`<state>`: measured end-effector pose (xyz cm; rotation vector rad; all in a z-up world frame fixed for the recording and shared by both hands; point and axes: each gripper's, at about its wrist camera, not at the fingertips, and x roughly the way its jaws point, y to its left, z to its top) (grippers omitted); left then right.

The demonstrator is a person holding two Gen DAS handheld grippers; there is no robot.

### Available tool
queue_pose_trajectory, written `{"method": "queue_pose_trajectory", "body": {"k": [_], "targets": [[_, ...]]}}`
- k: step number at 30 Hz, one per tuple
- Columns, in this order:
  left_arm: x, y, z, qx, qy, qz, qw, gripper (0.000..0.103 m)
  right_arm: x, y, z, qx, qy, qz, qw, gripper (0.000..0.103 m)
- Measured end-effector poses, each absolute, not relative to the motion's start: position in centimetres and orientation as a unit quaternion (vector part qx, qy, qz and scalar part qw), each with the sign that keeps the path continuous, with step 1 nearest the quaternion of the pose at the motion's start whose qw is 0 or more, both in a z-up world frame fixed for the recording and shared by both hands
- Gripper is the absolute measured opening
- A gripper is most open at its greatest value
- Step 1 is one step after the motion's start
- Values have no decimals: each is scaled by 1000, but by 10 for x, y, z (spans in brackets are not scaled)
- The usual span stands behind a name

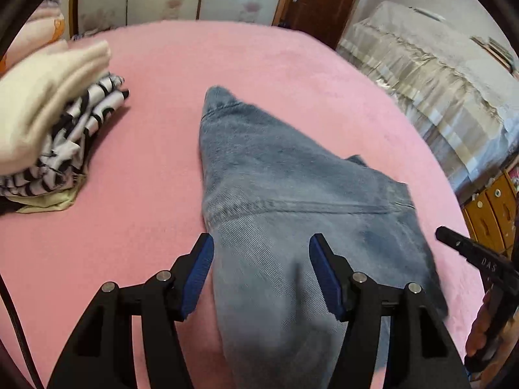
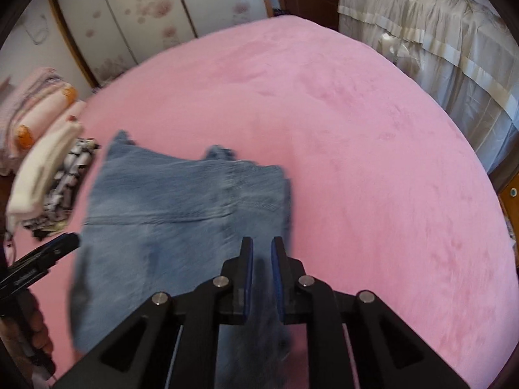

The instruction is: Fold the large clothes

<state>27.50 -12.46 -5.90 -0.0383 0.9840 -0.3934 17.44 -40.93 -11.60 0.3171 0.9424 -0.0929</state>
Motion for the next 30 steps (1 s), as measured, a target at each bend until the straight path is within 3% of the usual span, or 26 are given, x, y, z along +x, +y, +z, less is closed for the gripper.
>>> {"method": "queue_pose_trajectory", "body": {"k": [10, 14, 21, 30], "targets": [[183, -139, -66, 2, 446, -220, 868, 60, 123, -315, -122, 106, 437, 14, 893, 13], [168, -143, -78, 34, 435, -216, 874, 60, 114, -323, -142, 91, 458, -13, 884, 13], [162, -146, -81, 57, 428, -215, 876, 60, 96, -356, -149, 100, 456, -38, 883, 0], [170, -133, -82, 33, 450, -194, 871, 61, 87, -357, -149, 127, 449, -65, 882, 1]]}}
